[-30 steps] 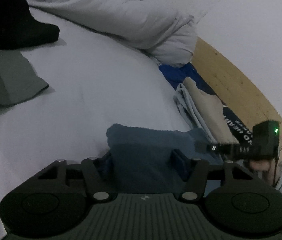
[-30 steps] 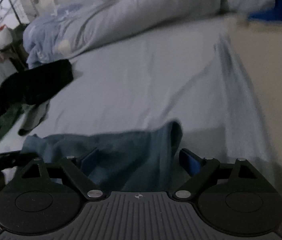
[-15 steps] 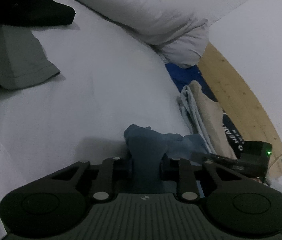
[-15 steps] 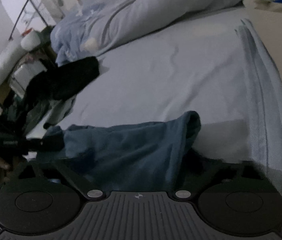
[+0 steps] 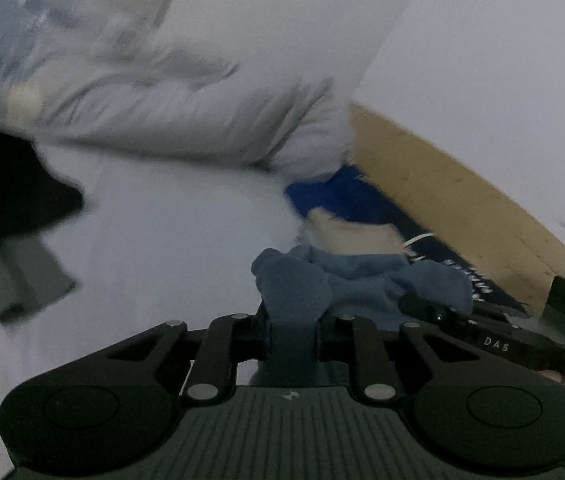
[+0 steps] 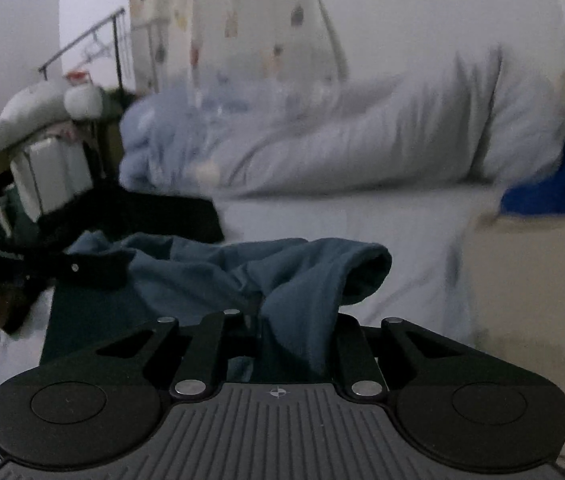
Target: Fold clothes
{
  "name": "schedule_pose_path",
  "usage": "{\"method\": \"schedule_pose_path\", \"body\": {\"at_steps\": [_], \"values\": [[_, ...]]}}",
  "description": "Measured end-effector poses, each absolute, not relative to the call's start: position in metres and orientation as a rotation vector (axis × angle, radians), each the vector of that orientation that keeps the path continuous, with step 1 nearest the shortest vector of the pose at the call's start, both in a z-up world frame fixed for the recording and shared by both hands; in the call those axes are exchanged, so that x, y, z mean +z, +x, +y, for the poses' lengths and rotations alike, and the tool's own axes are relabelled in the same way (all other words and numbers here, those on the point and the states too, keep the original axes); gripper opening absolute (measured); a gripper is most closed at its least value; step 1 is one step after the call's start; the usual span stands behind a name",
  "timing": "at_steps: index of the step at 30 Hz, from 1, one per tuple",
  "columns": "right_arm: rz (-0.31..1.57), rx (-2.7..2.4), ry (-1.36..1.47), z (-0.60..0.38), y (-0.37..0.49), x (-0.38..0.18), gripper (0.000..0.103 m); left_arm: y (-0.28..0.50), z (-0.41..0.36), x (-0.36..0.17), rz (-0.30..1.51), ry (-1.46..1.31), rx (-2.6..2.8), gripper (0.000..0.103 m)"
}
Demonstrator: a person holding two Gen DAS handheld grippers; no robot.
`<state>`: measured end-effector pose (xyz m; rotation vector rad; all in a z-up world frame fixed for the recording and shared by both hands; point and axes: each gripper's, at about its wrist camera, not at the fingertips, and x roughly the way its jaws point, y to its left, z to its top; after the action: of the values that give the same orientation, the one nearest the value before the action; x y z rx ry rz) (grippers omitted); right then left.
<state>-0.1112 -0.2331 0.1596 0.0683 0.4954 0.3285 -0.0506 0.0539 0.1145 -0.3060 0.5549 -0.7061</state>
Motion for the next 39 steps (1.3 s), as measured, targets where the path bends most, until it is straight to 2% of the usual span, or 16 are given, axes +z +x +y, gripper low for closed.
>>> {"method": "schedule_pose_path", "body": {"at_steps": [11, 21, 30, 39], "values": [[0.236, 0.245, 0.008, -0.242, -0.251, 0.275, 0.016, -0.181, 0.031, 0.234, 0.354, -0.182, -0.779, 0.020], [0.079, 0.154, -0.036, -0.301, -0.303, 0.366, 0.016, -0.217, -0.041, 0.310, 0.245, -0.074, -0.882, 0.020], [0.031, -0.004, -0.088, -0.397, -0.317, 0.409, 0.016, -0.201, -0.143, 0.327, 0.211, -0.081, -0.996, 0.020], [0.087, -0.130, -0.149, -0.484, -0.271, 0.408, 0.016, -0.141, -0.237, 0.309, 0.294, -0.142, -1.045, 0.020]]}}
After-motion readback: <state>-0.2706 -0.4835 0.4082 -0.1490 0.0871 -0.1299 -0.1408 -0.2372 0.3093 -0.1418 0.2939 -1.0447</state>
